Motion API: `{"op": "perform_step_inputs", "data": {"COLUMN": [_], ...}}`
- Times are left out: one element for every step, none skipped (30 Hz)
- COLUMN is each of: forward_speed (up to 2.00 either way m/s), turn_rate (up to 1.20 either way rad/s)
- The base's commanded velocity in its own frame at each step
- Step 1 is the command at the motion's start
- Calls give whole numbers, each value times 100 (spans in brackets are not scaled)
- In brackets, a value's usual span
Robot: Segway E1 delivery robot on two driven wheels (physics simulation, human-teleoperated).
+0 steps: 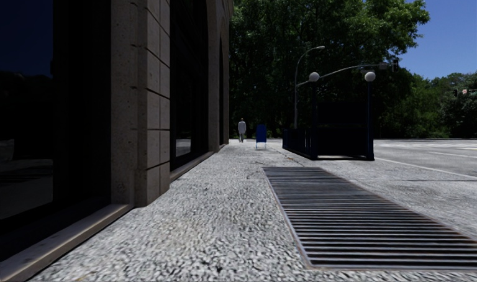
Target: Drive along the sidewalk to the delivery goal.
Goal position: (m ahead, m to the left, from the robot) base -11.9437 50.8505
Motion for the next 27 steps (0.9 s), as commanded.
{"op": "perform_step_inputs", "data": {"forward_speed": [200, 200, 200, 200, 200, 200, 200, 200, 200, 200, 200, 200, 200, 200, 200, 200, 200, 200, 200, 200, 200, 200, 200, 200, 200, 200, 200], "turn_rate": [0, 0, 0, 0, 0, 0, 0, 0, 0, 0, 0, 0, 0, 0, 0, 0, 0, 0, 0, 0, 0, 0, 0, 0, 0, 0, 0]}}
